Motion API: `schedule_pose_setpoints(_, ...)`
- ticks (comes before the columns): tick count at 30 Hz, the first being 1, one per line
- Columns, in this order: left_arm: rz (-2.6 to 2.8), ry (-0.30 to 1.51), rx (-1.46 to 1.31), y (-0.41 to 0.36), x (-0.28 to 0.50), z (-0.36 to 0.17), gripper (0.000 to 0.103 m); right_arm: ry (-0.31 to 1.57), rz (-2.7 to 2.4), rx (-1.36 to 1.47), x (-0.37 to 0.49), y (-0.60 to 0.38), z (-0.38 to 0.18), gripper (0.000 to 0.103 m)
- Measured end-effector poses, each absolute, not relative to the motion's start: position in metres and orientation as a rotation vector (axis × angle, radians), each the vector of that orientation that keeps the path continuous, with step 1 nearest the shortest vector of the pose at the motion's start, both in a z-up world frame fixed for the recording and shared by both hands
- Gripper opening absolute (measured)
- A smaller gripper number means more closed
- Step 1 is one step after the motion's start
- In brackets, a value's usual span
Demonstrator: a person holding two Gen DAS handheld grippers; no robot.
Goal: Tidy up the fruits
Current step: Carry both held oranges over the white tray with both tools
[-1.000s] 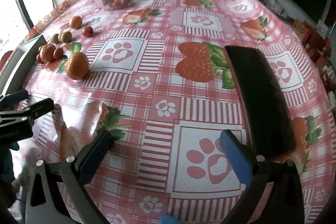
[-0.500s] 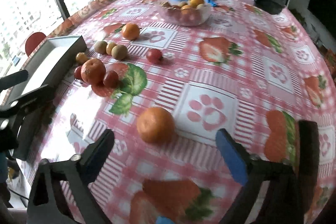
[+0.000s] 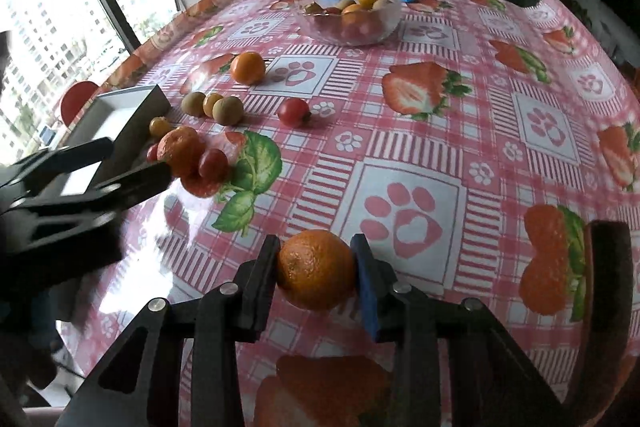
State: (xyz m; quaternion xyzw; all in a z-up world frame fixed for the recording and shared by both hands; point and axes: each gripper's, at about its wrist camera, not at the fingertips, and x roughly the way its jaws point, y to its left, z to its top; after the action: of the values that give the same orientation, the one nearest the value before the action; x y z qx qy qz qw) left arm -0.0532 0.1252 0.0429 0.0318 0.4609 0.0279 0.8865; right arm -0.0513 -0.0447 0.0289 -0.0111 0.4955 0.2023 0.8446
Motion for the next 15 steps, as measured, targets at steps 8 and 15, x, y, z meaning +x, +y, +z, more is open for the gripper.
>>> schedule_pose_setpoints(8,0.076,1.0,0.108,0.118,-0.03,0.021,0.058,1.055,0.43,0.02,-0.055,-0.056,0.029,0.039)
schedule_pose_setpoints(15,0.042,0.944,0.101,0.114,-0.041,0.037,0.038,1.056,0.437,0.039,-0.062,-0.063,0.031,0.039)
